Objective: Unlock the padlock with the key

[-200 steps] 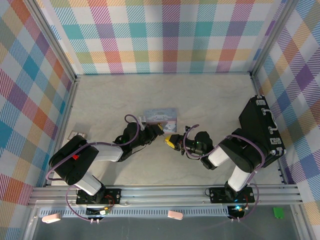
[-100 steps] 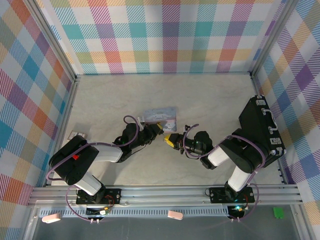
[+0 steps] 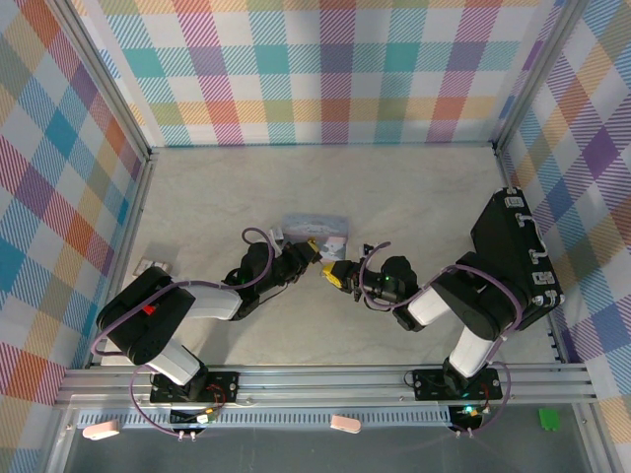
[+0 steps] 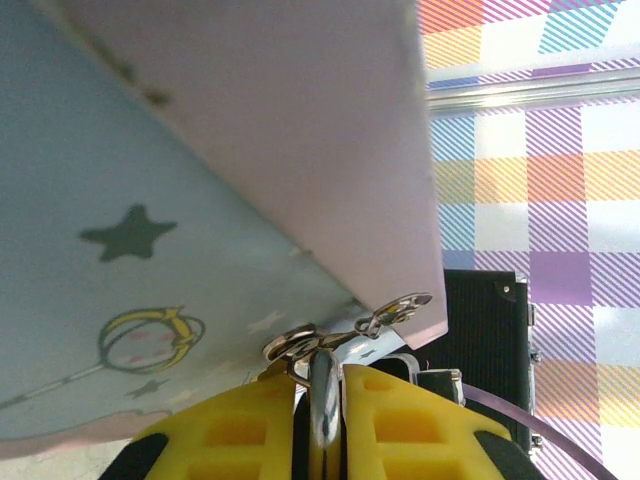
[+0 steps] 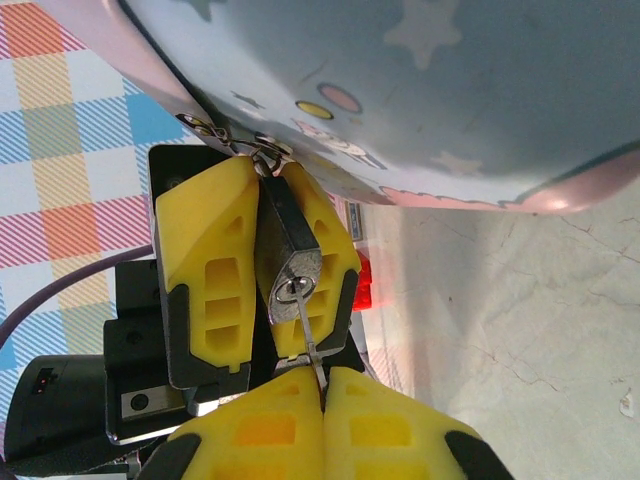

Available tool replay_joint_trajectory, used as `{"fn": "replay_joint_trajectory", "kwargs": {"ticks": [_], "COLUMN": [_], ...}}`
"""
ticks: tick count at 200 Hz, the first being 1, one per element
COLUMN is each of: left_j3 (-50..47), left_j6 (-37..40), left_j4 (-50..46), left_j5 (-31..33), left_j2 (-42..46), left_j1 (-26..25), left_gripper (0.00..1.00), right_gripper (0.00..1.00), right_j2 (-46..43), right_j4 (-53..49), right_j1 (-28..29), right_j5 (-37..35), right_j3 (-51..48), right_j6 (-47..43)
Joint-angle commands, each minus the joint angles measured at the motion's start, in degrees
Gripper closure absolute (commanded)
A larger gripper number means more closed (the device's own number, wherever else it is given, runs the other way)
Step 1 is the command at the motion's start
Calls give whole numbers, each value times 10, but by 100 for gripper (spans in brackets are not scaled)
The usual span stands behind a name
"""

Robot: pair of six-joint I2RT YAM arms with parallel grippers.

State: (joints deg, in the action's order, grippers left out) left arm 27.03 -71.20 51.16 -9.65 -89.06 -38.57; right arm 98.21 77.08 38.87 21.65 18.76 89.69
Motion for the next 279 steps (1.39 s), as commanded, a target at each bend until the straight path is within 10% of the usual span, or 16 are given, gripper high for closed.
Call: {"fn": "replay_joint_trajectory", "kwargs": {"ticks": [1,279], "left_j3": [10,58], "left_j6": [-7,-40], "left_j4": [47,81], "left_j5": [-50,-81], "left_j2": [25,20], "left_j1": [-17,-74], "left_gripper": [100,100], "right_gripper": [100,100], "right_j2": [9,49], "right_j4": [35,35], "right_j1": [-7,-93], "right_j5": [-4,64], "right_j3": [30,79], "right_j6": [7,6]}}
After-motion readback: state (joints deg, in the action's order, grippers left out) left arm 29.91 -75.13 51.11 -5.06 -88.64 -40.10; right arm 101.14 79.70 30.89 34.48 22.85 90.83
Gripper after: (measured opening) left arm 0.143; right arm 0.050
